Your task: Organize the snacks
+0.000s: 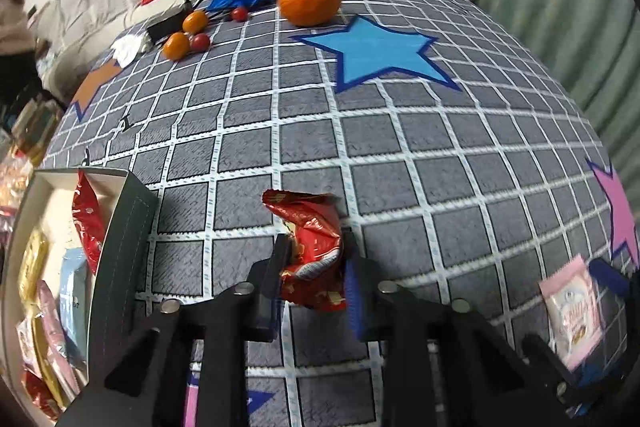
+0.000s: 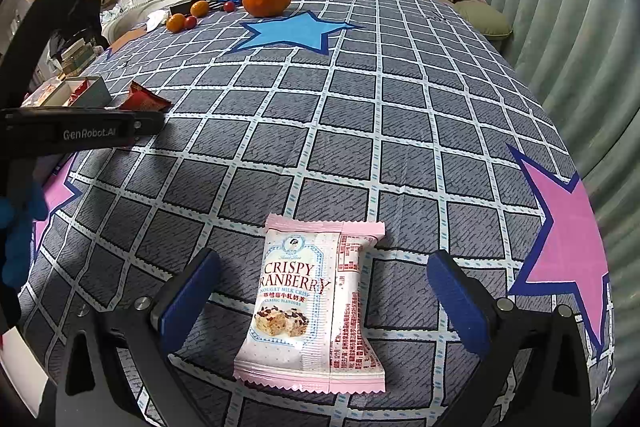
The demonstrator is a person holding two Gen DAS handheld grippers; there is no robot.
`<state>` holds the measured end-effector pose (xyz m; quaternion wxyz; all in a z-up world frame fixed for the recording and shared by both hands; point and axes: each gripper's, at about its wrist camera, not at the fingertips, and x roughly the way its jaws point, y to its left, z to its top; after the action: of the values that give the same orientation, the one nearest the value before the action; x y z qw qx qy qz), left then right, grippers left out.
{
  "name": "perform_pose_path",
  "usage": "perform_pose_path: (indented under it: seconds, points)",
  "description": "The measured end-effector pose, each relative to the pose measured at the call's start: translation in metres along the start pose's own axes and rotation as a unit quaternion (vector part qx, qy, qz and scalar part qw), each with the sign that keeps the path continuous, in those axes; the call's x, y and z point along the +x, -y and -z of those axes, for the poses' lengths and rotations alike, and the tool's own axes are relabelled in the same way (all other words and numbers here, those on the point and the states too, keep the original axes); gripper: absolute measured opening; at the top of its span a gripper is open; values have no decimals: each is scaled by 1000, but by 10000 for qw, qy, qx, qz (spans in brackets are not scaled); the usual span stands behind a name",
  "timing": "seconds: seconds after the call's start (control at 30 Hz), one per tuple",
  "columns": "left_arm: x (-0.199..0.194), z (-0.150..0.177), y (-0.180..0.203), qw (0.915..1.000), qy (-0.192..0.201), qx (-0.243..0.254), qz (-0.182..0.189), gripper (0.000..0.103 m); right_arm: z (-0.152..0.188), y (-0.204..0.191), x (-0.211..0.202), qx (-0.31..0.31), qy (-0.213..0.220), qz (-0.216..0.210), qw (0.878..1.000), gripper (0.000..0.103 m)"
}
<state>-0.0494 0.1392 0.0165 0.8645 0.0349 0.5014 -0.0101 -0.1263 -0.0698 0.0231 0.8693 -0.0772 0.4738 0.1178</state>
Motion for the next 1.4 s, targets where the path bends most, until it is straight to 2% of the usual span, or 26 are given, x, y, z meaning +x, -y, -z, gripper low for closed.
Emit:
perform_pose_path:
  seconds: [0.23,0.33,0.37,0.4,0.47,0.57,0.73,0.83,0.87,0.9,0.93,0.97,1.03,1.07,1.1,1.3,1.4]
  points:
    - [-26,47,-16,9994,17,-260,230,27,-1,1,0,16,-84,12,10000,103]
    - [-34,61,-24,9990,21,-340,288,31,-2,1,0,26,-96,20,9999,103]
    - [-35,63,-25,9990,23,-328,287,37,-2,1,0,22,-94,17,10000,103]
    - [-35,63,-25,9992,15,-312,261,50,-2,1,0,23,-95,18,10000,103]
    - [-32,60,-26,9993,-33,-324,167,61,-3,1,1,20,-98,18,9999,103]
    - [-29,57,-23,9994,-31,-302,139,65,-3,1,1,22,-99,19,9999,103]
    - [-28,57,-21,9995,-19,-295,112,65,-4,1,2,33,-165,22,9999,103]
    - [-27,55,-22,9993,-89,-329,155,65,-7,0,2,104,-378,55,9992,103]
    - [-27,55,-23,9992,-102,-338,180,60,-7,-1,2,105,-426,51,9990,103]
    - [-28,56,-22,9992,-90,-322,201,45,-6,-3,1,79,-453,60,9989,103]
    - [-30,56,-21,9993,-79,-292,239,35,-5,-4,-1,60,-455,58,9989,102]
    - [-32,57,-21,9992,-94,-270,291,28,-4,-5,-3,40,-441,38,9990,97]
    - [-35,60,-21,9987,-123,-294,400,27,-3,-9,-11,-67,-392,-16,9992,74]
    - [-37,63,-21,9985,-131,-301,435,27,-3,-10,-14,-103,-394,-24,9992,53]
    - [-38,65,-21,9985,-138,-299,448,27,-3,-10,-16,-94,-413,-52,9991,42]
    - [-57,74,-26,9977,-22,-335,589,27,4,1,-26,465,-533,-684,9951,42]
    - [-67,76,-31,9972,68,-361,649,27,6,-3,-29,554,-590,-807,9934,42]
